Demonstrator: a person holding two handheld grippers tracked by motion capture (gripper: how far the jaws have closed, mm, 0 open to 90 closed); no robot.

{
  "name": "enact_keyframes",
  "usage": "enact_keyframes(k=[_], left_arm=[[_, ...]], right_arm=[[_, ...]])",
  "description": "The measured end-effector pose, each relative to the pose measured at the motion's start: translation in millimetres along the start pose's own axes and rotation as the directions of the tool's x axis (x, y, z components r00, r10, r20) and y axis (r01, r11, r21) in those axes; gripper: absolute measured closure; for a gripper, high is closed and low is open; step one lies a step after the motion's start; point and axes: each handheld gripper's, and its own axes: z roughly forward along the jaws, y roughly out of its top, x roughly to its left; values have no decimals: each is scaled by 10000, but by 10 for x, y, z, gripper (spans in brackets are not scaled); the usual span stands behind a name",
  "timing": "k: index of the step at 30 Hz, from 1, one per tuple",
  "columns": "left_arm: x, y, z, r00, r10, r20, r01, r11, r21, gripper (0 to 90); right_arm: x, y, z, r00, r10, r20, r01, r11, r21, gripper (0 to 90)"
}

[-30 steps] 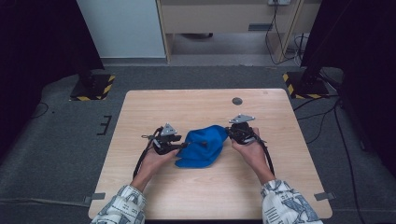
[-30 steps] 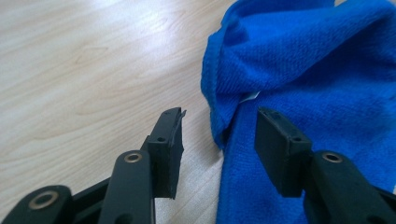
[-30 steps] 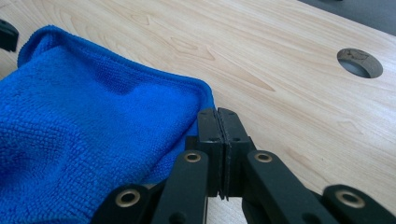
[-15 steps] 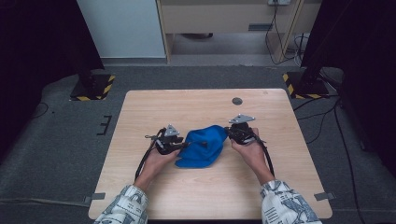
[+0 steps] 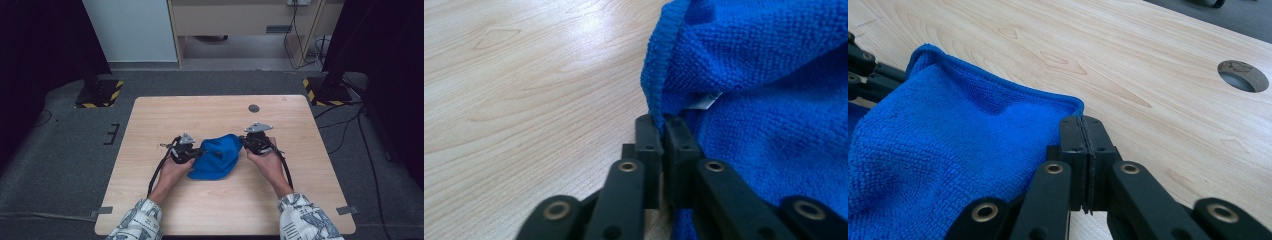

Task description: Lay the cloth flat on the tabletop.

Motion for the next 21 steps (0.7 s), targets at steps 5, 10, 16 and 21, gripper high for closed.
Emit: enact_keyframes(k=[5, 10, 16, 21], left_arm=[[10, 62, -137, 9997, -193, -177, 183, 9983, -545, 887], [17, 120, -281, 9988, -437, -236, 418, 9963, -757, 887], [36, 268, -488, 9980, -533, -353, 492, 9928, -1090, 887], [24, 440, -638, 9979, -379, -529, 311, 9918, -1237, 887]], right_arm=[[-22, 1, -35, 9999, 93, 55, -92, 9999, -129, 893], [-69, 0, -115, 9999, 119, 126, -115, 9995, -285, 894], [-143, 11, -318, 9995, 230, 205, -215, 9973, -695, 894], [-229, 50, -461, 9988, 456, 194, -429, 9918, -1201, 894]])
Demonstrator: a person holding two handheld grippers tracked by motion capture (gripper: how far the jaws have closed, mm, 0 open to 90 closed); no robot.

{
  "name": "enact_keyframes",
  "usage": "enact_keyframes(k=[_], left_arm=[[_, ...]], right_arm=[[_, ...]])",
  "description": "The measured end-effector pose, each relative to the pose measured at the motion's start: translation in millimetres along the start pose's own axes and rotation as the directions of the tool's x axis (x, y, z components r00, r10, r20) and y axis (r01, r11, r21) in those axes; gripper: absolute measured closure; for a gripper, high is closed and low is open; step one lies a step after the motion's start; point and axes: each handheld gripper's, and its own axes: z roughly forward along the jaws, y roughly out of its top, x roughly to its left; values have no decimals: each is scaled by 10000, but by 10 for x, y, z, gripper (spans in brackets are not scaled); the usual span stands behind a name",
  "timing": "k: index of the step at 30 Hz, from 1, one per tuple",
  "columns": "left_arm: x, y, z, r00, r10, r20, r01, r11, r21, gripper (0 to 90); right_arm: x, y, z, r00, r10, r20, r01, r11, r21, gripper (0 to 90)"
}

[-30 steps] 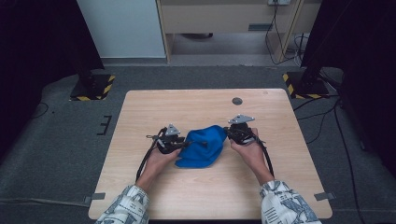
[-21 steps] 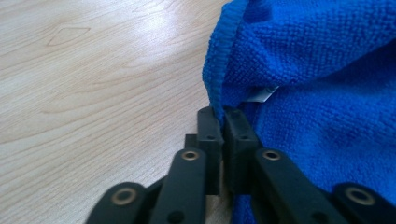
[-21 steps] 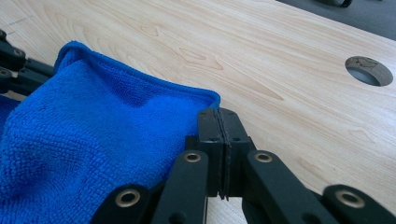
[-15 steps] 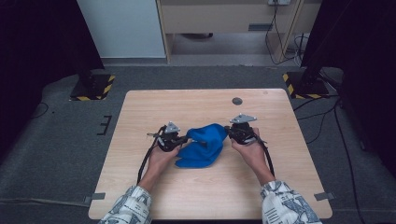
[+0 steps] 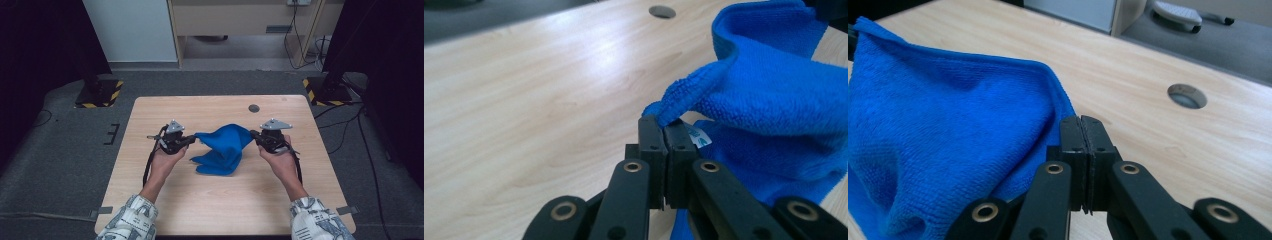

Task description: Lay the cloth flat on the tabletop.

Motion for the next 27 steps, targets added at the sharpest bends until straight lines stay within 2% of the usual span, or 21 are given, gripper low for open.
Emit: enact_keyframes(k=[5, 10, 18, 27], left_arm=[[-11, 138, -103, 9998, 144, -109, -144, 9999, -75, 887], [15, 185, -147, 9998, 40, -211, -45, 9998, -211, 887], [51, 186, -186, 9995, 15, -308, -22, 9997, -225, 886], [81, 214, -263, 9994, -155, -319, 141, 9989, -451, 886]], right_arm=[[-77, 75, -106, 9997, 242, 53, -239, 9988, -423, 894], [-130, 132, -193, 9993, 369, 108, -361, 9969, -699, 894], [-162, 168, -219, 9990, 413, 191, -398, 9964, -746, 894], [-148, 226, -242, 9995, 283, 151, -269, 9963, -819, 894]])
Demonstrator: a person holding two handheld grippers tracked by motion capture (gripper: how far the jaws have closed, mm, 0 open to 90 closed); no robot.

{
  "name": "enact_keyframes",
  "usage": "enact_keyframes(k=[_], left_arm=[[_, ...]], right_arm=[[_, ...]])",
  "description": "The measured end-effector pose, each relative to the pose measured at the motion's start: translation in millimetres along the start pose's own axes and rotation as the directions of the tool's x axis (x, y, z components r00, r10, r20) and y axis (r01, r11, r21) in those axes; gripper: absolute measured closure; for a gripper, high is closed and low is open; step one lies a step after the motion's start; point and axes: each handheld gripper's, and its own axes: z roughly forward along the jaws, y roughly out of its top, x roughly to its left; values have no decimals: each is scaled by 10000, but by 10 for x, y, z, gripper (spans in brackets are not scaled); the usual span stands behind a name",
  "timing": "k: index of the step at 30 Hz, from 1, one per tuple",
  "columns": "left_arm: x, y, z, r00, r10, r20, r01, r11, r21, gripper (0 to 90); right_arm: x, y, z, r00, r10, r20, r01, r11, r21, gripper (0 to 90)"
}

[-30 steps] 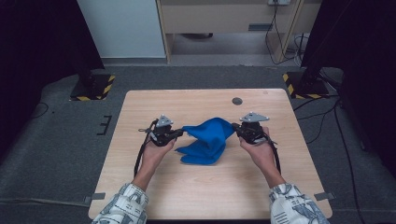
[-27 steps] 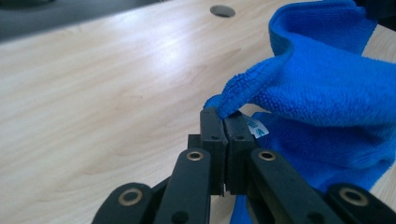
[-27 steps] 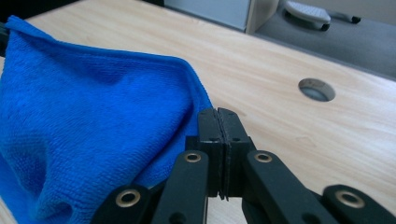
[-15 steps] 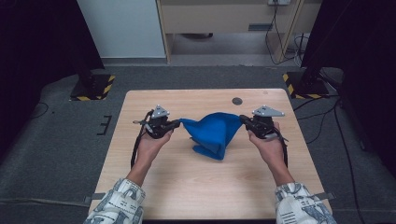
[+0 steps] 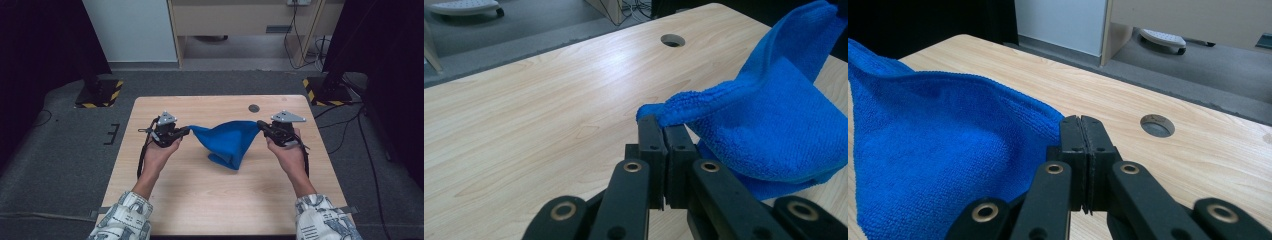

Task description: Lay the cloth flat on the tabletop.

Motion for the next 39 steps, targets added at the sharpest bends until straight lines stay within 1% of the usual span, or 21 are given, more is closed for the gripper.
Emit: enact_keyframes(k=[1, 4, 10, 16, 26, 34, 37, 39], left_arm=[[-2, 3, 0, 10000, -55, 4, 55, 10000, -52, 887], [6, 26, -23, 10000, -32, -10, 32, 10000, -46, 887], [6, 87, -85, 9999, -87, -133, 84, 9996, -274, 886], [-12, 147, -136, 9998, -25, -192, 18, 9993, -366, 886], [-23, 169, -183, 9996, -112, -262, 101, 9991, -420, 886], [-41, 204, -249, 9997, -184, -186, 174, 9983, -557, 886], [-48, 227, -293, 9997, -172, -164, 161, 9976, -675, 886], [-56, 238, -327, 9997, -191, -146, 179, 9969, -773, 886]], right_arm=[[5, 6, 0, 10000, -14, -3, 14, 10000, -15, 894], [11, 17, -6, 10000, -24, -33, 24, 10000, -41, 894], [13, 55, -49, 10000, -52, -30, 52, 9999, -147, 894], [29, 102, -92, 10000, -87, -39, 86, 9998, -195, 894], [42, 143, -130, 9999, -127, -56, 125, 9994, -329, 894], [85, 195, -182, 9997, -211, -106, 206, 9988, -438, 895], [103, 221, -197, 9996, -250, -98, 245, 9988, -429, 894], [112, 240, -215, 9996, -267, -133, 260, 9983, -516, 894]])
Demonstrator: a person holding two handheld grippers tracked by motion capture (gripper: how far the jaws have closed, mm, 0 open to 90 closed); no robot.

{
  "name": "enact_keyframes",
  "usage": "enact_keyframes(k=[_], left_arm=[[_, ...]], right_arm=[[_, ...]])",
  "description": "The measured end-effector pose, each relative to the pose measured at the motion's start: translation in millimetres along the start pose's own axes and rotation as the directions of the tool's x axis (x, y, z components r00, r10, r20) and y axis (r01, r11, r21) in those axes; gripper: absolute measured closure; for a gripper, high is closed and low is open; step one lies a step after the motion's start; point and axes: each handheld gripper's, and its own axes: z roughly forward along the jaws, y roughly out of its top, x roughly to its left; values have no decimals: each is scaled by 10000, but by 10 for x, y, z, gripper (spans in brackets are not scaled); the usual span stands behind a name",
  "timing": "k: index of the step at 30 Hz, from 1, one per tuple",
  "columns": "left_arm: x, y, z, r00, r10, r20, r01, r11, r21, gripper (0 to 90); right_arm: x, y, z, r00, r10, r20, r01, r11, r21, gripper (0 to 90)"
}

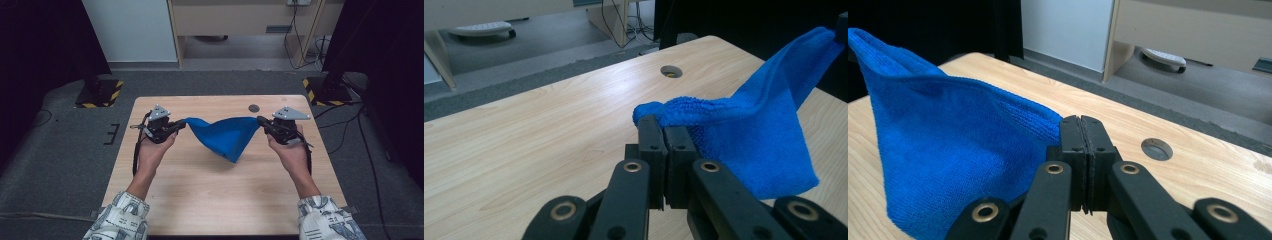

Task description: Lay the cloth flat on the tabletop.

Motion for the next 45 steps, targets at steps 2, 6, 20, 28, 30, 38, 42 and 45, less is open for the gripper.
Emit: enact_keyframes(k=[2, 6, 20, 28, 30, 38, 42, 45], left_arm=[[-4, 11, -26, 10000, 14, -7, -14, 10000, -18, 886], [-16, 28, -64, 10000, 53, -27, -53, 10000, -6, 887], [-121, 160, -260, 9998, 191, 45, -189, 9993, -336, 886], [-150, 207, -326, 9996, 264, 43, -262, 9986, -450, 886], [-164, 220, -357, 9994, 327, 67, -324, 9983, -478, 886], [-266, 298, -538, 9986, 504, 164, -491, 9965, -683, 885], [-333, 337, -649, 9977, 641, 211, -626, 9960, -641, 883], [-377, 371, -731, 9970, 723, 289, -705, 9957, -598, 882]], right_arm=[[16, 20, -20, 10000, 17, -21, -17, 10000, -77, 894], [39, 55, -57, 10000, -80, -42, 79, 9999, -147, 895], [25, 172, -233, 10000, 66, -50, -68, 9983, -580, 895], [13, 219, -326, 10000, 46, -86, -52, 9972, -749, 895], [18, 232, -359, 9999, 20, -109, -29, 9966, -823, 894], [53, 301, -528, 9997, -25, -262, -3, 9944, -1056, 894], [85, 361, -645, 9996, -149, -260, 117, 9932, -1156, 895], [106, 428, -757, 9992, -251, -317, 215, 9936, -1111, 894]])
